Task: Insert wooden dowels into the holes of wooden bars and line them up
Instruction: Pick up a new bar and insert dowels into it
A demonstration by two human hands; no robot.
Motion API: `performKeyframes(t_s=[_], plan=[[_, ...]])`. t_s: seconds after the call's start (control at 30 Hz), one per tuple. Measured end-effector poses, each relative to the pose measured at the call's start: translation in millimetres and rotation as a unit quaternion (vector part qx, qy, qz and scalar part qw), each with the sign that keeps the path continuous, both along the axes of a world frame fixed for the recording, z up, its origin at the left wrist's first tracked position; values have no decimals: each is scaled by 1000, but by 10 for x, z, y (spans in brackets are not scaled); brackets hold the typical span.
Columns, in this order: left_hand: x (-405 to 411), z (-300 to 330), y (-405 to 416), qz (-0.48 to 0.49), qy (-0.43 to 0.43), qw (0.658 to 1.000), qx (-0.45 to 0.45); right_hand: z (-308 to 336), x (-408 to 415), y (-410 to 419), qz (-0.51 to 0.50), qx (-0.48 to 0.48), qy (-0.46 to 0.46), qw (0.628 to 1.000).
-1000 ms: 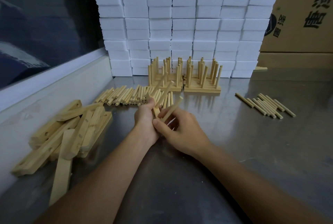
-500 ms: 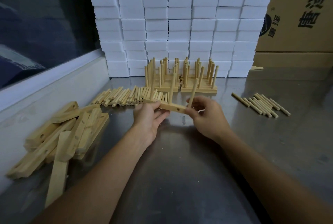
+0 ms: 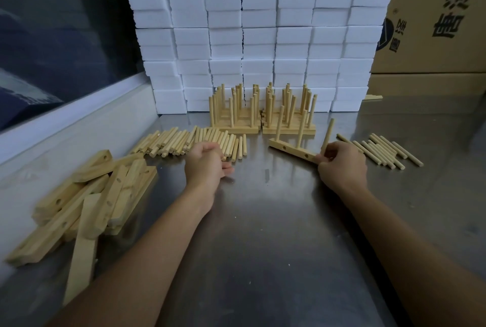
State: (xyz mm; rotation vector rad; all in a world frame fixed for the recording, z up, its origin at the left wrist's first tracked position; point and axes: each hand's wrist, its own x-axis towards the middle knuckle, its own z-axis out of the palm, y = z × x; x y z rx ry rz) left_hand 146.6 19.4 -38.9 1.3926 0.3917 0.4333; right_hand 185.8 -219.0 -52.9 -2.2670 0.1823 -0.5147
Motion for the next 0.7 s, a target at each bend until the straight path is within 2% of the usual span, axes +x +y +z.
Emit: performKeyframes(t_s=[0.1,0.2,0.53,0.7], plan=[[-1,-55,5,11,-13,993,120,-13,72,29,-7,-26,7,1000],[3,-77,-9,6,-11,985,173,8,191,69,-8,-59,12,998],[62,-114,-22,26,2,983,179,163,679,48,-13,-62,64,996],[79,-118,-39,42,9,981,189,204,837,95,-49,-61,90,993]])
